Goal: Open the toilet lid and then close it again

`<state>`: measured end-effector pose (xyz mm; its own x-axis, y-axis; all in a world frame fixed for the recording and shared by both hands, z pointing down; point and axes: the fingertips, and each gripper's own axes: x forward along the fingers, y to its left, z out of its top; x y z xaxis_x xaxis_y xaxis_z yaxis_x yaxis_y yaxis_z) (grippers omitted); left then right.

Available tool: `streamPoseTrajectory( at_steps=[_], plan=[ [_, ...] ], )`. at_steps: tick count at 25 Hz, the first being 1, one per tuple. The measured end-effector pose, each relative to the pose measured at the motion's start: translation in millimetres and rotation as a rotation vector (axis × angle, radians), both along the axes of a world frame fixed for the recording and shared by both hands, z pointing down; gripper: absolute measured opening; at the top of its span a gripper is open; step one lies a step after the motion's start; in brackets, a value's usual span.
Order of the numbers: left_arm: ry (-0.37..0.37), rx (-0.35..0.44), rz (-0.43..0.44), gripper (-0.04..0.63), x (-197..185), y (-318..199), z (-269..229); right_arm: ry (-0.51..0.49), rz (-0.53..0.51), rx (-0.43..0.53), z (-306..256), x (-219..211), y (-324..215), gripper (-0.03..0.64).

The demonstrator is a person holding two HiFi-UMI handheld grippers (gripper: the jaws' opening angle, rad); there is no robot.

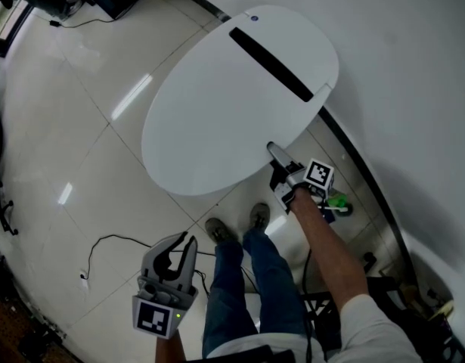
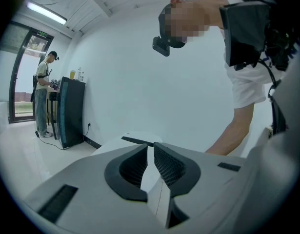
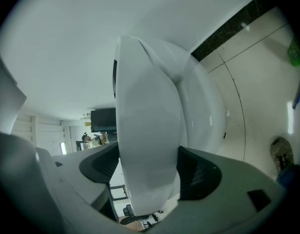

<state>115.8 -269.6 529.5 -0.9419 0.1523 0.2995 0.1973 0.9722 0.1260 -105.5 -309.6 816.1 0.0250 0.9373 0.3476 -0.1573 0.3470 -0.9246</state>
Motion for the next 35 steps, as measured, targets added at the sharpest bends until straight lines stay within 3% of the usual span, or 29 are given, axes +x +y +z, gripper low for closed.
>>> streamPoseTrajectory(
  at_steps=[7, 11, 15, 22, 30, 35],
  plan=[
    [-0.035, -0.030, -0.037, 0.034, 1, 20, -42, 0.272, 0.154, -0.050, -72, -6, -12, 0.354],
    [-0.046, -0.070, -0.041, 0.034, -2, 32, -87, 0.420, 0.278, -0.048, -125, -26, -22, 0.353],
    [-0.074, -0.117, -0.037, 0.034, -15, 50, -134, 0.503, 0.400, -0.063, -177, -65, -20, 0.353],
    [-0.087, -0.149, -0.004, 0.034, -39, 57, -167, 0.577, 0.609, -0.187, -237, -133, -28, 0.325],
    [-0.118, -0.154, 0.053, 0.034, -74, 40, -181, 0.497, 0.726, -0.265, -269, -241, -29, 0.238],
    [-0.127, -0.148, 0.089, 0.034, -89, 24, -178, 0.525, 0.700, -0.301, -268, -239, -28, 0.242]
  ],
)
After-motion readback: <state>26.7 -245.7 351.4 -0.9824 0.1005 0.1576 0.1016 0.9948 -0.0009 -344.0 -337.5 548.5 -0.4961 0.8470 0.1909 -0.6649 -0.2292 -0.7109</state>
